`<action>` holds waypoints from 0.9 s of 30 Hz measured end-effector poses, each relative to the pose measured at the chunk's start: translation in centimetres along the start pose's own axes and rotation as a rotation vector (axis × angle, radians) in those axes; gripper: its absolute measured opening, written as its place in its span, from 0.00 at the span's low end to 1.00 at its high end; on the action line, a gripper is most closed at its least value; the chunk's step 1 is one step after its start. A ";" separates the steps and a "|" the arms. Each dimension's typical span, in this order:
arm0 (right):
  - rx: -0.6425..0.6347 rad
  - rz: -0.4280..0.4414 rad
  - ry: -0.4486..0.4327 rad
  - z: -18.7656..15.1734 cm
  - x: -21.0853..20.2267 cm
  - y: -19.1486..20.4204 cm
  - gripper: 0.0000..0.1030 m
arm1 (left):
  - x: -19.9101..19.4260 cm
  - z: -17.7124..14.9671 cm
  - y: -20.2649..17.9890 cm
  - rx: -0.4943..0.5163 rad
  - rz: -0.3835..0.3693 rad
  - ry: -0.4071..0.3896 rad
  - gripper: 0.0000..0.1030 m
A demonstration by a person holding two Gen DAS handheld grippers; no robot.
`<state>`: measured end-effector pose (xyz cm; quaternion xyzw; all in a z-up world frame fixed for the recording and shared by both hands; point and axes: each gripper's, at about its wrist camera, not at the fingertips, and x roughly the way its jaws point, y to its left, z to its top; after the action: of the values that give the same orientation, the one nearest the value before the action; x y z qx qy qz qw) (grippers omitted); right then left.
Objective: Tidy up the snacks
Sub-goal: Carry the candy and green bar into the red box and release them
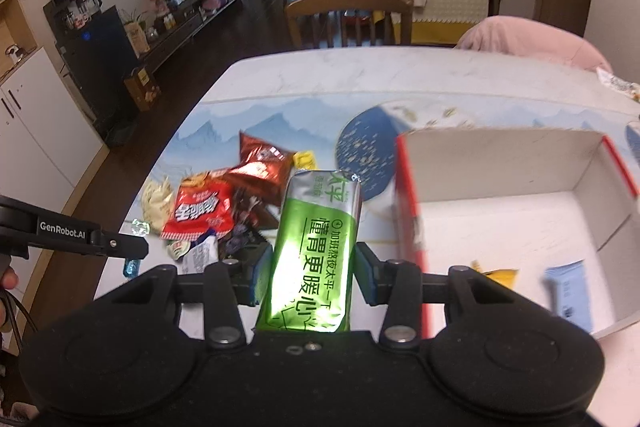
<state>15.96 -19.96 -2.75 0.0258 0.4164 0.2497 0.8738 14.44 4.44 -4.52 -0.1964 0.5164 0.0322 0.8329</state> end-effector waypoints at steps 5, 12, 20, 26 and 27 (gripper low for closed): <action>0.009 -0.032 -0.033 0.6 -1.7 -2.2 0.41 | -0.5 0.6 -4.2 0.079 -0.043 -0.018 0.11; 0.037 -0.091 -0.068 0.8 -2.8 -6.0 0.41 | -0.4 1.5 -10.0 0.169 -0.083 -0.039 0.11; 0.063 -0.151 -0.080 0.6 -3.6 -10.8 0.41 | 1.3 1.9 -16.5 0.244 -0.122 -0.024 0.11; 0.063 -0.197 -0.058 0.4 -3.0 -14.6 0.41 | 3.5 2.0 -20.9 0.288 -0.117 0.003 0.11; 0.061 -0.206 -0.053 0.3 -2.7 -15.2 0.41 | 4.0 2.0 -21.6 0.296 -0.115 0.011 0.11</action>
<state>21.00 -34.41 -4.47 0.0158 0.4008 0.1451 0.9045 23.50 -15.33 -0.92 -0.1011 0.5082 -0.0932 0.8502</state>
